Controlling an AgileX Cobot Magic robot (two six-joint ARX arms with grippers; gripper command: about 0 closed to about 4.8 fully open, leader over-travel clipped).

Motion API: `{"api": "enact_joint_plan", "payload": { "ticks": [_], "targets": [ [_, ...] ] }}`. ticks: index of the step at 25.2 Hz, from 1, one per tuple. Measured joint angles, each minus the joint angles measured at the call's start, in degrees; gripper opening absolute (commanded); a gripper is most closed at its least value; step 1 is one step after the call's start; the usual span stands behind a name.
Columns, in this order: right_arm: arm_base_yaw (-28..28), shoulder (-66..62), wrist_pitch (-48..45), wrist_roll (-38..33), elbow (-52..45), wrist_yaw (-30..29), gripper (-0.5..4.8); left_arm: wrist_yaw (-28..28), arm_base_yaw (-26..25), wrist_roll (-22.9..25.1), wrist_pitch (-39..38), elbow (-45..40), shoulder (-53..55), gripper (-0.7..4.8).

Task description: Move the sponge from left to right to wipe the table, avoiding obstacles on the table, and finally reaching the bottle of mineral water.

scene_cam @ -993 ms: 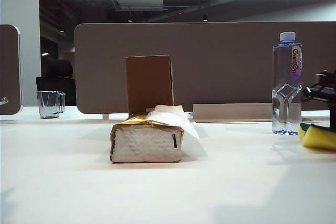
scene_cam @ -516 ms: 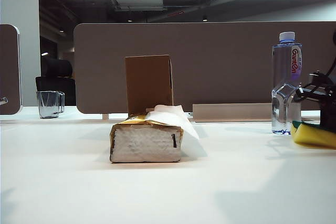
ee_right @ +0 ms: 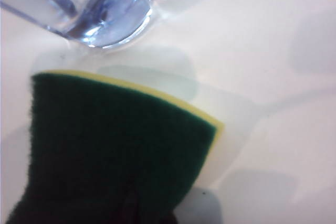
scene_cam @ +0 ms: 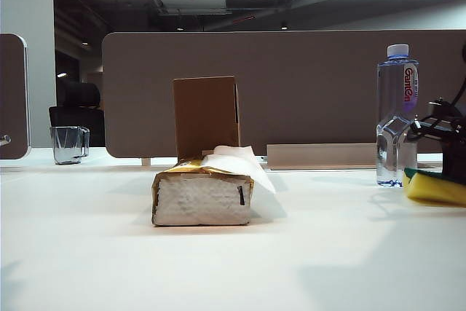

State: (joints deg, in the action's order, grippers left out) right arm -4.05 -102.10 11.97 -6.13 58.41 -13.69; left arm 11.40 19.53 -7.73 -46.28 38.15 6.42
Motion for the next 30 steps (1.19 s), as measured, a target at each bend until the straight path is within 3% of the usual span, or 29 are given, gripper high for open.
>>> {"api": "enact_joint_plan", "payload": {
  "ticks": [2,5,8,10,24,27,30],
  "targets": [
    [-0.02,-0.17,1.16,0.00,1.03,0.02,0.68,0.00,0.00,0.00,-0.02,0.00,0.00,3.00],
    [0.02,-0.26,2.64,0.02,2.12,-0.02,1.22,0.00,0.00,0.00,0.00,0.00,0.00,3.00],
    [0.04,-0.28,3.17,0.00,2.60,-0.17,1.28,0.00,0.00,0.00,0.00,0.00,0.00,3.00],
    [0.20,-0.28,3.39,0.00,2.62,-0.22,1.73,0.00,0.00,0.00,-0.02,0.00,0.00,3.00],
    [-1.11,5.77,5.49,0.02,2.58,-0.02,1.85,-0.02,0.00,0.00,0.00,0.00,0.00,3.00],
    [-1.09,5.81,5.66,0.02,2.58,-0.20,2.50,-0.02,0.00,0.00,0.00,0.00,0.00,3.00],
    [-1.09,5.86,7.10,0.00,2.58,-1.29,2.66,-0.04,0.00,0.00,0.15,0.00,0.00,3.00]
  ]
}}
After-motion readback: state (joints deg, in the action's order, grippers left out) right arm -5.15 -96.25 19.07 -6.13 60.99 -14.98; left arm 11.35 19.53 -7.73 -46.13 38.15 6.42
